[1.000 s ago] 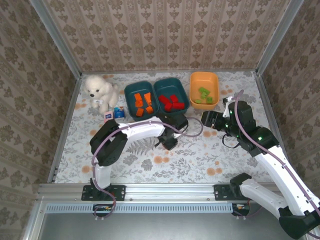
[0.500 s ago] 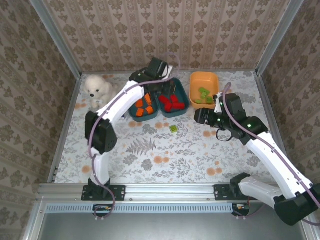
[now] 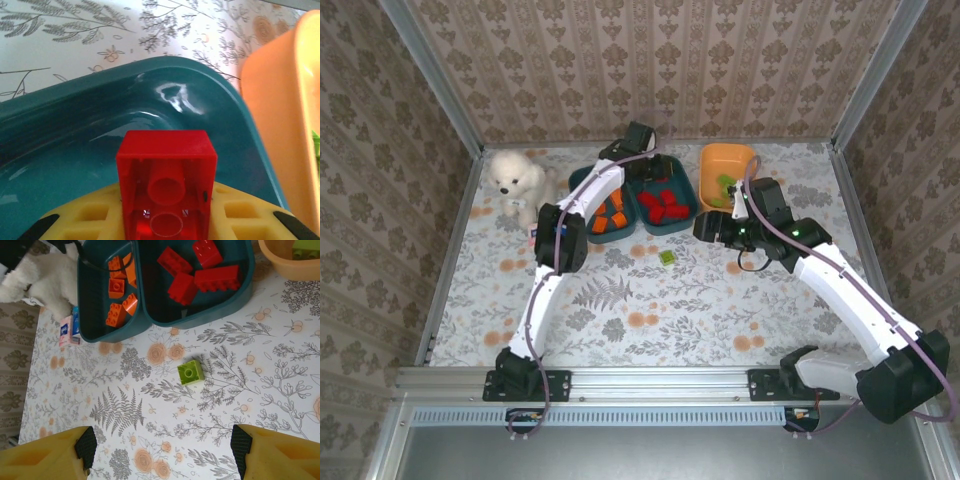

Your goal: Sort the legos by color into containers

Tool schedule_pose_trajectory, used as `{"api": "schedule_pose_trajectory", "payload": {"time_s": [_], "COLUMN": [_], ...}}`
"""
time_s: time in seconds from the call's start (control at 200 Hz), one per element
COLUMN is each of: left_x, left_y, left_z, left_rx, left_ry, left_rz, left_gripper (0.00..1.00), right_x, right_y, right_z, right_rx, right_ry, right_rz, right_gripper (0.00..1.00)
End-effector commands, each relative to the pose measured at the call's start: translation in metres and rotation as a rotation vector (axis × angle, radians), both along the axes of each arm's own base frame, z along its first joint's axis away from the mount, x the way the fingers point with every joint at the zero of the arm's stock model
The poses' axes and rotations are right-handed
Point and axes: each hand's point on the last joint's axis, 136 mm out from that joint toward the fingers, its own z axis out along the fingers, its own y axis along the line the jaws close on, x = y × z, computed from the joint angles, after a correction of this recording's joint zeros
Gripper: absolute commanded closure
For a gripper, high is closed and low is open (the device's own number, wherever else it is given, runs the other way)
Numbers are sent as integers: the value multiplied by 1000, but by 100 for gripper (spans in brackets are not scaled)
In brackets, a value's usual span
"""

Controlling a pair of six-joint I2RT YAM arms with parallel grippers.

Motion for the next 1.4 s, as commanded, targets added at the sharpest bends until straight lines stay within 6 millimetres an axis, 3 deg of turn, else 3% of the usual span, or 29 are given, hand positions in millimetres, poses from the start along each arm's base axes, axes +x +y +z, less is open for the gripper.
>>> {"api": "schedule_pose_trajectory", "payload": {"time_s": [0.0,0.155,0.345,0.58,0.715,0.895,1.035,1.115,1.26,1.395], "left_x": [11,8,4,-4,1,-3,-29,-54,-111,-178], "left_y": [-6,-1,2,4,-2,-3,21,48,103,139], "left_z": [17,-2,-10,-16,16,106,176,191,181,163], "left_rx": [-68,-27,-20,-32,-76,-169,-186,-180,-145,-104], "left_ry": [-20,29,72,139,81,-34,-131,-152,-128,-109], "left_rz": [51,86,108,116,114,122,141,166,203,161], "left_gripper": [76,70,53,51,49,43,36,33,31,26], "right_x": [0,0,5,10,10,9,15,22,34,43], "right_y": [4,3,4,4,4,7,33,49,64,72], "right_z": [13,11,11,14,13,-20,-62,-82,-119,-146], "right_rx": [28,25,20,19,0,-179,-312,-369,-499,-576], "right_ry": [-20,-16,-13,-21,-23,38,100,103,137,160], "right_rz": [7,-5,-7,-10,-1,65,154,201,250,268], "right_gripper": [25,25,25,25,25,26,25,22,20,19]}}
